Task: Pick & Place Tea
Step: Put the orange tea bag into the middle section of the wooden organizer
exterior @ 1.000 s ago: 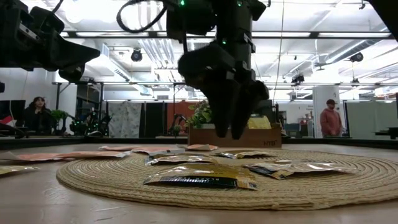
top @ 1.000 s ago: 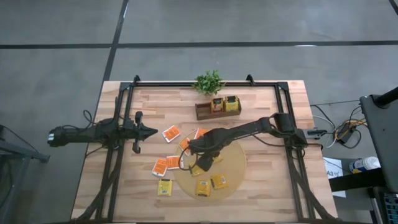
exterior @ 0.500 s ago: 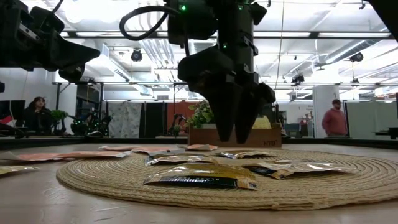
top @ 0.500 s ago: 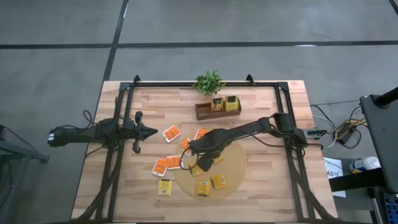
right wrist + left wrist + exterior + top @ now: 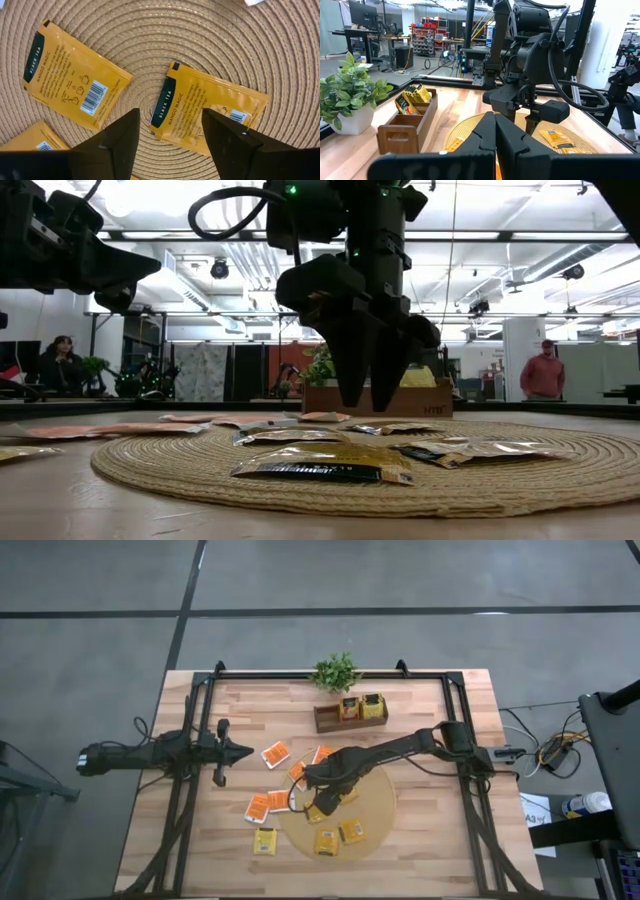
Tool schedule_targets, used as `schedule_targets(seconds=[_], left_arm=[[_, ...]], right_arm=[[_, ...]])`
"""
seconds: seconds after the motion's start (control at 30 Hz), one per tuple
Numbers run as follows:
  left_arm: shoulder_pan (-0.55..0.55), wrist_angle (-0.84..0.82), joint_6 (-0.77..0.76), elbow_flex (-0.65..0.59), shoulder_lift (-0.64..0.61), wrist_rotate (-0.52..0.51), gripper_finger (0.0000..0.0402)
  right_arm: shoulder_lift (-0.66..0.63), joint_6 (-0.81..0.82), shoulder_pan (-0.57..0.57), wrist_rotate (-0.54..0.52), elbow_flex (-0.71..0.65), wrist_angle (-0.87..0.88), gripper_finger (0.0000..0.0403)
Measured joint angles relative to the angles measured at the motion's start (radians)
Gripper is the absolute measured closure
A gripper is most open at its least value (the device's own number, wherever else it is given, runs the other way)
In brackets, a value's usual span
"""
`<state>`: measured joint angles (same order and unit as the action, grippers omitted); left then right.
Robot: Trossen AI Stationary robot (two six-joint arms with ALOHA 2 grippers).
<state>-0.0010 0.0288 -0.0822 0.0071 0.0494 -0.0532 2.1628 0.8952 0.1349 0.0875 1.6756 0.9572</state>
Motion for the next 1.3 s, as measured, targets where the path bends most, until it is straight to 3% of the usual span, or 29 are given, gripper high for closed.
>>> schedule_targets(seconds=[0.37, 0.93, 1.1, 1.3], left_arm=[[0.001, 0.000, 0.000, 0.000, 0.000, 0.000, 0.0402], [0.000, 0.000, 0.000, 0.000, 0.000, 0.000, 0.0402], [0.000, 0.000, 0.000, 0.000, 0.000, 0.000, 0.0402], [0.000, 0.000, 0.000, 0.000, 0.000, 0.000, 0.0402]], right_arm=[[0.047, 0.009, -0.002, 0.034, 0.004, -0.020, 0.0194], [0.038, 0.013, -0.009, -0.009, 0.003, 0.012, 0.0195], [0.044, -0.003, -0.009, -0.015, -0.001, 0.014, 0.0222], [0.044, -0.020, -0.009, -0.024, -0.007, 0.015, 0.0284]])
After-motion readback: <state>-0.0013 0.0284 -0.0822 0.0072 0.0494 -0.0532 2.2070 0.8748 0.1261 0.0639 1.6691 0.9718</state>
